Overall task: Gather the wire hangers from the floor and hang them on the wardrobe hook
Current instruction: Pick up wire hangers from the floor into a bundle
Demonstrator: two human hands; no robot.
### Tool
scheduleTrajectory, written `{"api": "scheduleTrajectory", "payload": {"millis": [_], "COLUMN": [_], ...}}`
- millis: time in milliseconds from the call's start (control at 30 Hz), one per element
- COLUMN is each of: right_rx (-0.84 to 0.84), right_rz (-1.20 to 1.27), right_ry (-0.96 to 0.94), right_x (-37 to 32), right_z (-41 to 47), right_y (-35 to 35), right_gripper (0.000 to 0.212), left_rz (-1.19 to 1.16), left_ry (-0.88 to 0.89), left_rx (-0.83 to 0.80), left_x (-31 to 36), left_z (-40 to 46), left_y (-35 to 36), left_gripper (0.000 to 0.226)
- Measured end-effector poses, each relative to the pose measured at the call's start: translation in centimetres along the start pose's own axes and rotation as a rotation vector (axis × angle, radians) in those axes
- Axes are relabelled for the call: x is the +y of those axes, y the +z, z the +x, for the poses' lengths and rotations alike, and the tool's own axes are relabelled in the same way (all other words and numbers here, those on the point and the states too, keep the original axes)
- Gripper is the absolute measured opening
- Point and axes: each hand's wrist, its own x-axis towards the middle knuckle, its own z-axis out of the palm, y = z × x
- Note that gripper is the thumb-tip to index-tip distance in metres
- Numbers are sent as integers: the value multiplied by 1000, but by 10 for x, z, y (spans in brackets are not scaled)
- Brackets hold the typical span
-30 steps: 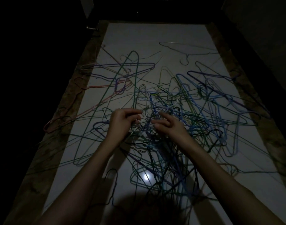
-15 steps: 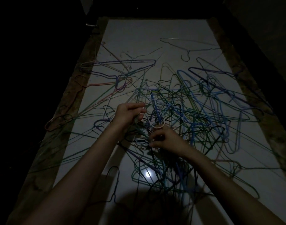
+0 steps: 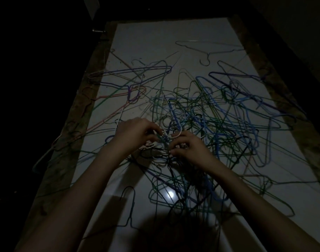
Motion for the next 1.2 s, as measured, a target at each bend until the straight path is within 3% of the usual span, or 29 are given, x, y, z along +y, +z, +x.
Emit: {"api": "scheduleTrajectory", "payload": {"millis": [133, 267, 433, 567, 800, 900, 1033, 1200], "right_rx": [-23, -99, -138, -138, -189, -205, -320, -163], "right_rz": [16, 102, 105, 101, 49, 66, -11, 105], "right_ry": [7, 61, 66, 74, 18, -9, -2, -45], "right_x": [0, 6, 7, 4, -5, -14, -28, -40], "right_z": [-2, -10, -15, -18, -18, -17, -24, -28], "right_y": [-1, -13, -12, -11, -14, -19, -23, -38], "right_gripper": [20, 42, 57, 60, 32, 28, 43, 41], "left_rz": [284, 366, 138, 10, -270, -264, -210, -229], "left_ry": [90, 132, 138, 137, 173, 189, 175, 152], "left_rx": [68, -80, -331, -338, -448, -424, -401, -414], "left_x": [2, 4, -4, -14, -24, -27, -27, -26], "left_z": [10, 23, 42, 36, 25, 26, 28, 25], "left_y": [-2, -13, -20, -16, -27, -32, -40, -50], "left_gripper": [32, 30, 21, 20, 9, 10, 12, 12]}}
